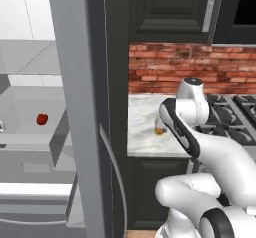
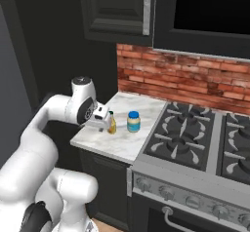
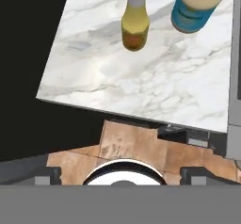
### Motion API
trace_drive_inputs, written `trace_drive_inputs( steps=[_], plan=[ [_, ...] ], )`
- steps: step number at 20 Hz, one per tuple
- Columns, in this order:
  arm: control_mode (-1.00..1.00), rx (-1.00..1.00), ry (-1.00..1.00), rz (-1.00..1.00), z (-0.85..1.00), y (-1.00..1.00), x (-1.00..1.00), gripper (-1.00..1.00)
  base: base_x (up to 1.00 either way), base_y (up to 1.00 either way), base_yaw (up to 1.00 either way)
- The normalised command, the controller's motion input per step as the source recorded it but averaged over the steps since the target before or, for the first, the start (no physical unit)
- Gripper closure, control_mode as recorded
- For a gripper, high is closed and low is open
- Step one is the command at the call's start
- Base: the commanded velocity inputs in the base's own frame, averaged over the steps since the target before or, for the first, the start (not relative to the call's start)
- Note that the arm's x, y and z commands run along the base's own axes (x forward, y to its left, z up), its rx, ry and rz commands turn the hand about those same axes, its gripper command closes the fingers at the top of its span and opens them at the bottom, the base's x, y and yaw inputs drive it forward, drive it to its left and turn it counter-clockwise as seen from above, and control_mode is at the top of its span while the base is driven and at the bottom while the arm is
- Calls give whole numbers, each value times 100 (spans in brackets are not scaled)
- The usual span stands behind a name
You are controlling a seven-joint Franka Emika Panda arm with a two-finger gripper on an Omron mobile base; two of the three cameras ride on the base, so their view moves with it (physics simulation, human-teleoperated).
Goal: Place the mustard and mayonnaise from the counter to the top shelf of the fridge. If the existing items in the fridge are on the top shelf, move them to other shelves.
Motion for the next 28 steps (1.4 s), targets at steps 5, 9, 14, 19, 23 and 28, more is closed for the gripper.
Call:
trace_drive_inputs(
  steps=[5,9,14,19,23,28],
  plan=[
    [-100,-2,2,-10,-32,-7,65,-100,0,0,0],
    [-100,0,0,-4,-22,-3,59,-100,0,0,0],
    [-100,0,-5,0,-38,-35,33,-100,0,0,0],
    [-100,0,-7,0,-24,-16,15,-100,0,0,0],
    [-100,0,-6,0,-17,0,12,-100,0,0,0],
    [-100,0,-8,0,-19,1,11,-100,0,0,0]
  ],
)
